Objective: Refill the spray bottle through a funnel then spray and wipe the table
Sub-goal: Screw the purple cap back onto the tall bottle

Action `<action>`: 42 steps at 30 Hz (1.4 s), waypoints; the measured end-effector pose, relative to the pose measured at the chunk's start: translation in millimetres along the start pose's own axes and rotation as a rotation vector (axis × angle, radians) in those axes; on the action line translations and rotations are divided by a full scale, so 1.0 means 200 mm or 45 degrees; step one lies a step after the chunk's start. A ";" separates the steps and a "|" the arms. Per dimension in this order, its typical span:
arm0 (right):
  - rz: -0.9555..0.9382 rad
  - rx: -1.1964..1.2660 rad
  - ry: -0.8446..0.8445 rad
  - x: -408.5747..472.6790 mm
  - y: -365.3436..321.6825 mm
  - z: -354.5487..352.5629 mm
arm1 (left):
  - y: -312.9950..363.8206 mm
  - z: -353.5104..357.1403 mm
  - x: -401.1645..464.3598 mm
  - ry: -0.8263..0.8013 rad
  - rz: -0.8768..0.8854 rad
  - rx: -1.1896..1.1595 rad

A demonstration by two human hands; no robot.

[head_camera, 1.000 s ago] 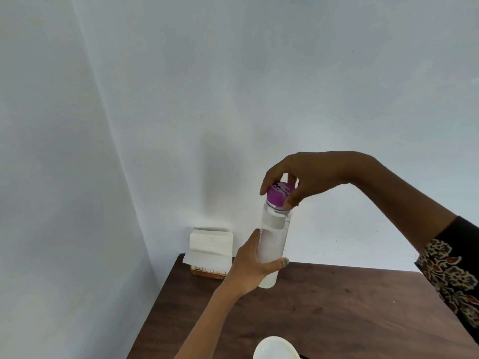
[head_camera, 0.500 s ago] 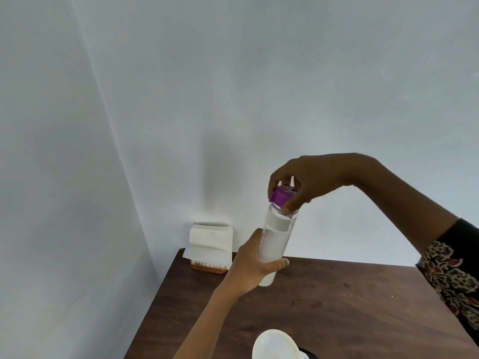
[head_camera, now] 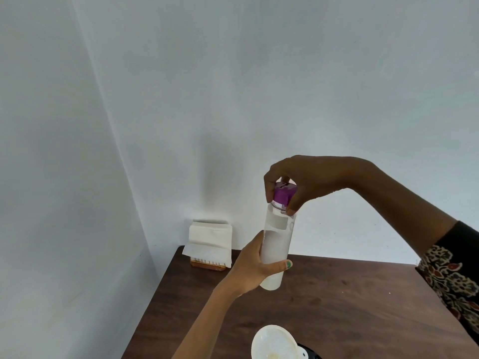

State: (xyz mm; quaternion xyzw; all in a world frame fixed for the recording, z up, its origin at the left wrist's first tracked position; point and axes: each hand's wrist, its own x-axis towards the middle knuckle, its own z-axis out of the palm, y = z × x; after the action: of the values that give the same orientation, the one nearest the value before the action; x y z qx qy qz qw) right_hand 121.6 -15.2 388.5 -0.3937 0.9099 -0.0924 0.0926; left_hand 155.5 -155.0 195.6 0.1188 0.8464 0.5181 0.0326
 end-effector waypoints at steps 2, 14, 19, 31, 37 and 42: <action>-0.029 0.035 0.008 0.00 0.00 -0.01 | 0.00 -0.01 0.00 0.001 0.000 -0.022; 0.334 -0.202 0.078 0.06 -0.07 0.05 | -0.01 0.02 -0.01 0.023 -0.003 -0.014; 0.464 -0.317 -0.034 0.07 -0.06 0.07 | -0.01 0.02 -0.01 -0.017 -0.011 0.004; -0.052 -0.025 -0.005 0.03 0.03 0.02 | -0.01 -0.07 0.00 -0.015 -0.006 0.016; -0.122 -0.020 0.098 0.03 0.01 0.02 | -0.02 -0.10 0.01 -0.119 -0.020 -0.046; -0.077 0.099 -0.058 0.00 -0.02 -0.03 | -0.03 -0.11 0.01 -0.089 -0.021 -0.079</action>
State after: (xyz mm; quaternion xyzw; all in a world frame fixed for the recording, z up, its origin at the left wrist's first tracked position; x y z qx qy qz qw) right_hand 122.5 -16.7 394.4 -0.4190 0.8910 -0.1214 0.1255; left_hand 149.2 -175.9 201.1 0.1289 0.8292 0.5393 0.0700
